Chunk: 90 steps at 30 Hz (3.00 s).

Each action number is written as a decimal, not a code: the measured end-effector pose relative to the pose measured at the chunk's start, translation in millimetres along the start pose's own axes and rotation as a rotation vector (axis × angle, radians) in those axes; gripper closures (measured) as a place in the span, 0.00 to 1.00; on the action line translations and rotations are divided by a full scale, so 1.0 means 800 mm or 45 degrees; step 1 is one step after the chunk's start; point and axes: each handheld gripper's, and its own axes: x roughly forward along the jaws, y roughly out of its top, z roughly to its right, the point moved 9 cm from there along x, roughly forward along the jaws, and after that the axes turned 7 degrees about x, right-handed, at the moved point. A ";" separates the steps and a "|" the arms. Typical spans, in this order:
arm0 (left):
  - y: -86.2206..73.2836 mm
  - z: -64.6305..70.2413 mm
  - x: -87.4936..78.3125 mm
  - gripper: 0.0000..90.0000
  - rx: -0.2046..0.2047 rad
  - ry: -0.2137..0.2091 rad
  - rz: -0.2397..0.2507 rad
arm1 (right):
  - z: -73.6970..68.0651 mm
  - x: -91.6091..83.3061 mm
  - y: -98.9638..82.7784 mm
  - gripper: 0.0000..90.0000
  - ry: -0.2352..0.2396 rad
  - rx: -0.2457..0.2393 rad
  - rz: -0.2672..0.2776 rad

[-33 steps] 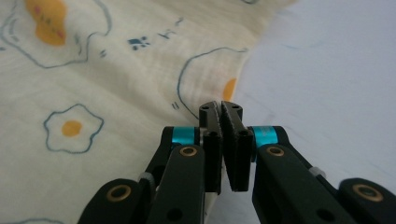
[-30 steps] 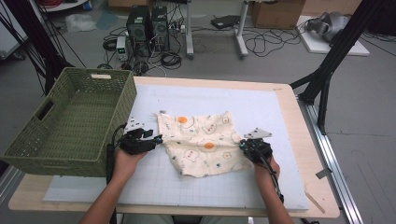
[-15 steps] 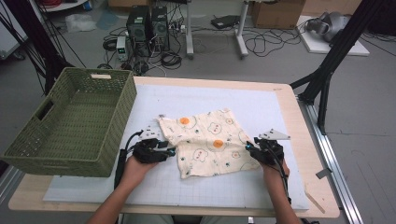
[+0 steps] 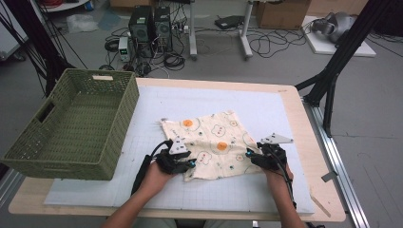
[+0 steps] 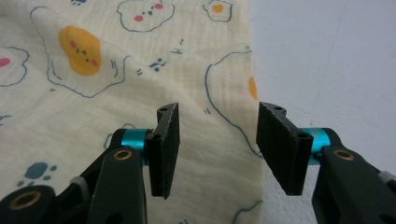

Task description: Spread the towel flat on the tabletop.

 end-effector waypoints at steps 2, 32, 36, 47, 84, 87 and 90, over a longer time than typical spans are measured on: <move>-0.001 -0.002 -0.003 0.87 0.021 0.008 -0.003 | -0.001 0.000 0.000 0.55 0.000 -0.003 -0.002; -0.065 -0.026 -0.091 0.98 -0.135 -0.067 -0.012 | -0.073 -0.015 -0.035 0.95 0.344 -0.160 -0.202; -0.069 -0.013 -0.097 0.98 -0.125 -0.102 -0.017 | -0.075 -0.028 -0.045 0.95 0.368 -0.177 -0.212; -0.086 0.025 -0.123 0.98 -0.104 -0.227 -0.041 | -0.102 -0.079 -0.087 0.95 0.471 -0.233 -0.288; -0.040 -0.174 -0.024 0.65 -0.440 0.307 0.006 | -0.023 0.095 0.055 0.75 0.095 0.008 -0.058; -0.040 -0.179 -0.025 0.87 -0.416 0.303 -0.023 | -0.027 0.095 0.055 0.93 0.147 -0.012 -0.066; -0.034 -0.181 -0.021 0.97 -0.407 0.313 -0.020 | -0.029 0.095 0.057 0.95 0.144 -0.033 -0.099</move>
